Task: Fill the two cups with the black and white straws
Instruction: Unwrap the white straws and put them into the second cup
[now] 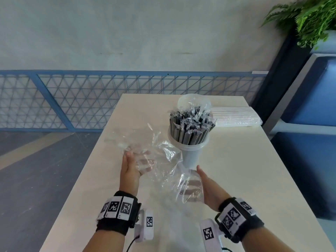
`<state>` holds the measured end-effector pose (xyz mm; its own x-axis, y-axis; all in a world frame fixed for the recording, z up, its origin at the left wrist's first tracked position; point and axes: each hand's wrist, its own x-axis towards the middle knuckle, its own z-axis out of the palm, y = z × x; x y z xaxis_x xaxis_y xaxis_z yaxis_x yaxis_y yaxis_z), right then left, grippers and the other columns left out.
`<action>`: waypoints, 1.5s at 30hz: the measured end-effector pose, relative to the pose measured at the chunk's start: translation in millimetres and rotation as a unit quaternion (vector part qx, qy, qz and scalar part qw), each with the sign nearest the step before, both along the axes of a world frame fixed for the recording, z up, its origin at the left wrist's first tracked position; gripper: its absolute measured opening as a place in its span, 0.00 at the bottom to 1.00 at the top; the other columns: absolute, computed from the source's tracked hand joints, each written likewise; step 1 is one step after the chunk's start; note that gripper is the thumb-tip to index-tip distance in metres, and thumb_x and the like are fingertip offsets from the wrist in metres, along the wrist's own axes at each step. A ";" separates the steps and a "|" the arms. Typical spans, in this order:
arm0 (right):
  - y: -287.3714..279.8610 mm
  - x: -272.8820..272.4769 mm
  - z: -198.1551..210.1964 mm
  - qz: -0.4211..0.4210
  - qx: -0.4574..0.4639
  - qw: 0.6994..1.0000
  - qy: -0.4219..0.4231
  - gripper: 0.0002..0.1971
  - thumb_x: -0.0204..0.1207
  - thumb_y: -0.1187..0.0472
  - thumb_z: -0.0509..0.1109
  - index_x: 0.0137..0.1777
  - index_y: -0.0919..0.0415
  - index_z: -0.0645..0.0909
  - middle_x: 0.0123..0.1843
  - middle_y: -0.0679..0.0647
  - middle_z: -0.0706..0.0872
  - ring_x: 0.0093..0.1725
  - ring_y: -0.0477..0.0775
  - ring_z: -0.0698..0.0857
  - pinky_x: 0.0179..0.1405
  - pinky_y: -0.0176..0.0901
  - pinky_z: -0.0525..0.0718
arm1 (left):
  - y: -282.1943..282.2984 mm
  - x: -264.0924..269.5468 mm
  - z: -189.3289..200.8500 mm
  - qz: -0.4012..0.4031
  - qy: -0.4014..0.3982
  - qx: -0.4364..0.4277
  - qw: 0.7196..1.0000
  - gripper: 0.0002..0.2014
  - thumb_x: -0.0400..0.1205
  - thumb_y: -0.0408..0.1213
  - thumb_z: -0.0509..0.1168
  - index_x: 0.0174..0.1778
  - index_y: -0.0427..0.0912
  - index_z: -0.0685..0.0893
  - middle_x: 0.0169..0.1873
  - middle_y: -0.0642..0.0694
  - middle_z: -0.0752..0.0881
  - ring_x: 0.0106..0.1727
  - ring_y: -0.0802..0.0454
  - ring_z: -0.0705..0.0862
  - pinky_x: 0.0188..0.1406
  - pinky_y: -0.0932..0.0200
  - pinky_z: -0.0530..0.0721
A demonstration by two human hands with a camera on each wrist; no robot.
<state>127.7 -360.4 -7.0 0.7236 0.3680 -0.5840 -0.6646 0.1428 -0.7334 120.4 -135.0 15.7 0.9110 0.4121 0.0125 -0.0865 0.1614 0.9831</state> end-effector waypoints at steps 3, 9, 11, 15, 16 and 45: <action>-1.2 2.3 7.1 -0.020 -0.044 0.996 -0.075 0.11 0.82 0.60 0.61 0.62 0.60 0.78 0.47 0.58 0.85 0.37 0.54 0.85 0.41 0.47 0.87 | 2.3 -1.8 -13.6 -0.053 0.059 0.052 0.995 0.27 0.82 0.54 0.48 0.67 0.36 0.72 0.47 0.49 0.90 0.45 0.47 0.89 0.42 0.52 0.88; -17.5 11.3 0.1 -0.060 -0.187 0.963 -0.184 0.07 0.80 0.68 0.62 0.55 0.63 0.78 0.39 0.53 0.82 0.31 0.49 0.80 0.29 0.40 0.85 | 45.1 -15.4 -32.0 0.137 0.027 0.190 0.972 0.13 0.82 0.34 0.56 0.62 0.44 0.71 0.61 0.36 0.78 0.56 0.40 0.79 0.56 0.43 0.78; -18.0 12.3 -4.6 -0.052 -0.198 0.961 -0.188 0.08 0.80 0.69 0.62 0.55 0.63 0.79 0.39 0.53 0.82 0.31 0.51 0.80 0.30 0.41 0.85 | 46.2 -21.5 -19.3 0.130 -0.005 0.215 0.968 0.18 0.79 0.49 0.51 0.55 0.43 0.78 0.55 0.42 0.81 0.58 0.44 0.79 0.62 0.45 0.77; -6.9 11.4 -7.2 -0.039 -0.182 0.965 -0.183 0.08 0.80 0.69 0.60 0.56 0.66 0.79 0.38 0.54 0.82 0.31 0.52 0.80 0.28 0.40 0.85 | 31.4 -17.3 -1.5 -0.053 0.118 0.270 0.954 0.29 0.75 0.67 0.53 0.53 0.44 0.80 0.47 0.49 0.86 0.49 0.55 0.84 0.45 0.67 0.74; -3.4 11.3 -7.2 -0.042 -0.175 0.966 -0.183 0.08 0.81 0.69 0.60 0.55 0.66 0.79 0.38 0.54 0.82 0.31 0.52 0.80 0.28 0.40 0.84 | 29.6 -14.7 -3.6 -0.043 0.150 0.265 0.952 0.27 0.77 0.64 0.57 0.56 0.43 0.77 0.48 0.48 0.86 0.46 0.55 0.84 0.40 0.69 0.74; 52.4 -13.3 -50.9 0.452 -0.573 0.584 -0.355 0.49 0.68 0.24 0.48 0.70 0.44 0.16 0.72 0.53 0.15 0.69 0.63 0.17 0.75 0.75 0.40 | 93.8 -57.2 -53.3 0.025 0.271 0.503 0.821 0.22 0.85 0.33 0.52 0.76 0.49 0.66 0.42 0.40 0.87 0.39 0.41 0.84 0.46 0.47 0.79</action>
<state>114.4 -308.0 -57.9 0.7453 0.4493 -0.4927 0.4420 -0.8861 -0.1394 63.2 -41.2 -37.7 0.8775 0.4784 -0.0328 0.4255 -0.7451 0.5136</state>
